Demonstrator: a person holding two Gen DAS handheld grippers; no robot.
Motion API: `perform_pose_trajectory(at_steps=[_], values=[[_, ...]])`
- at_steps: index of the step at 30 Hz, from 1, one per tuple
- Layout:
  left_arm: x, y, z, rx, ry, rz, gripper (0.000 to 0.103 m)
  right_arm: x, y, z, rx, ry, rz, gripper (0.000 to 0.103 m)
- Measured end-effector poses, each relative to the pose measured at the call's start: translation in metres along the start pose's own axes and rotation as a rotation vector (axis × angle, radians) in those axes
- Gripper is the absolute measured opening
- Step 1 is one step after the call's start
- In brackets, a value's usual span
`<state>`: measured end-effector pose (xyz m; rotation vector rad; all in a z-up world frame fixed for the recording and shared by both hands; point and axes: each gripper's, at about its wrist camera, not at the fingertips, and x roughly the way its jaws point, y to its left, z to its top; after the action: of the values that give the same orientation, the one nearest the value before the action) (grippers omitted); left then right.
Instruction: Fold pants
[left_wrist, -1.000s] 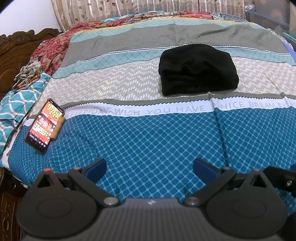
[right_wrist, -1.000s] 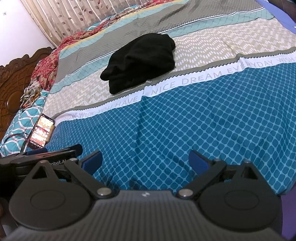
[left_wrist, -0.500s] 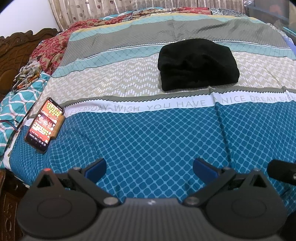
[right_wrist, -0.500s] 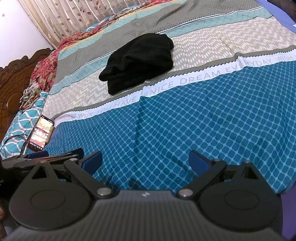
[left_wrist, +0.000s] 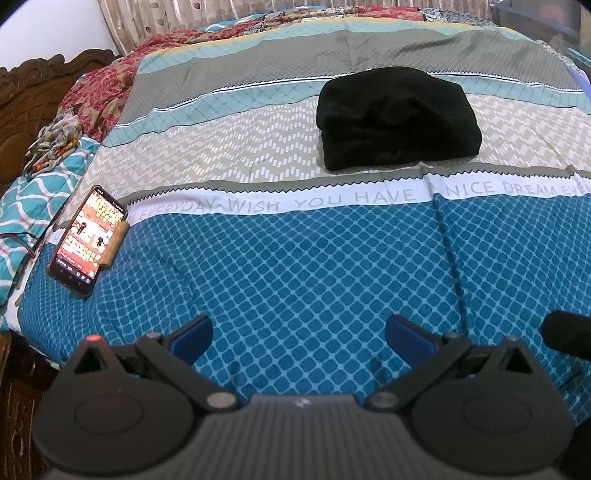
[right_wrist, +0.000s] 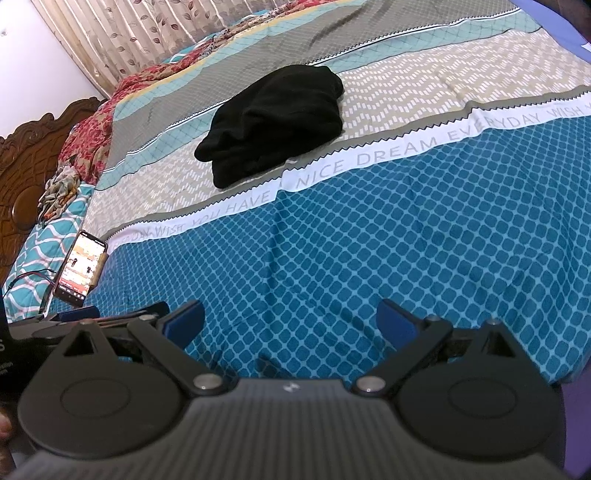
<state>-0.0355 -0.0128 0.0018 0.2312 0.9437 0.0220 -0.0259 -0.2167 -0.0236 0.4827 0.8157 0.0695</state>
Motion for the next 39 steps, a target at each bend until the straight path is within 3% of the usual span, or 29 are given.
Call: perform_pose_trajectory(at_steps=[39], values=[[-0.002,0.0,0.001,-0.006,-0.01,-0.01,0.103,-0.01,-0.003,0.004,0.023,-0.07,-0.022,0.1]])
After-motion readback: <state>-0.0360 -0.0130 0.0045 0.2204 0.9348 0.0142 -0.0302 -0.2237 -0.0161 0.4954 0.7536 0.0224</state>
